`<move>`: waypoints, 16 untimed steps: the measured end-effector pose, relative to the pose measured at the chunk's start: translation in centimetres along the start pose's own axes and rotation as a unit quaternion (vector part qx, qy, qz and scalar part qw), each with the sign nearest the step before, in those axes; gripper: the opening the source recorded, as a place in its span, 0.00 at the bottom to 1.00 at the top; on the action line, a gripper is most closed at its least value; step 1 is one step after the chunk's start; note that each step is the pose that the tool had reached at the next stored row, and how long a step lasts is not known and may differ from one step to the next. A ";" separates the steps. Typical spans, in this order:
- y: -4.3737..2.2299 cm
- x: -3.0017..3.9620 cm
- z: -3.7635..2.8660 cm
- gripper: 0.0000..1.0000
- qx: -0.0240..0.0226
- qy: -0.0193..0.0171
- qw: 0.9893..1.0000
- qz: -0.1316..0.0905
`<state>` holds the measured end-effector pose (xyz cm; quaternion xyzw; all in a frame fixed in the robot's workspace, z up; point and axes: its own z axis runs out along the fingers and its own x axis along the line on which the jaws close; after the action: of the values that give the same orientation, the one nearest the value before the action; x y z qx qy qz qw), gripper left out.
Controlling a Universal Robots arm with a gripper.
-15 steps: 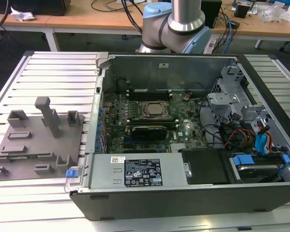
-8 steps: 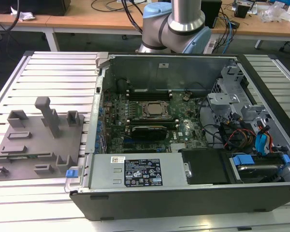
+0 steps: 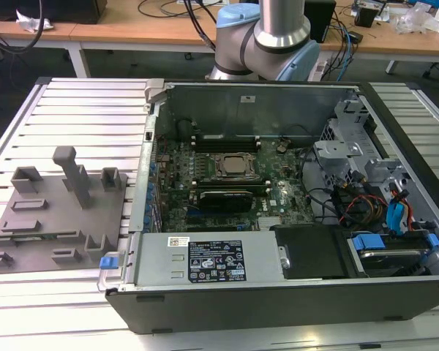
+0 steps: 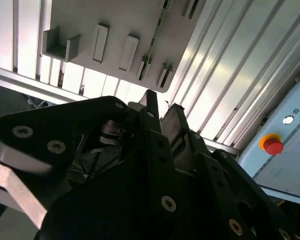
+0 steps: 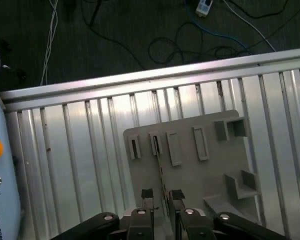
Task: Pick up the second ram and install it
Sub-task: 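Pick up the second ram and move it above second insertion slot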
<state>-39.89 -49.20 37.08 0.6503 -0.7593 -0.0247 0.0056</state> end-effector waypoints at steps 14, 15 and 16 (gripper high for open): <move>-0.15 -0.01 1.84 0.30 0.000 0.005 1.000 -0.018; -0.15 -0.01 1.89 0.30 0.000 0.005 1.000 -0.018; -0.16 0.00 2.03 0.30 0.000 0.005 1.000 -0.018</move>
<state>-39.82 -49.16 35.04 0.6641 -0.7473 -0.0219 0.0088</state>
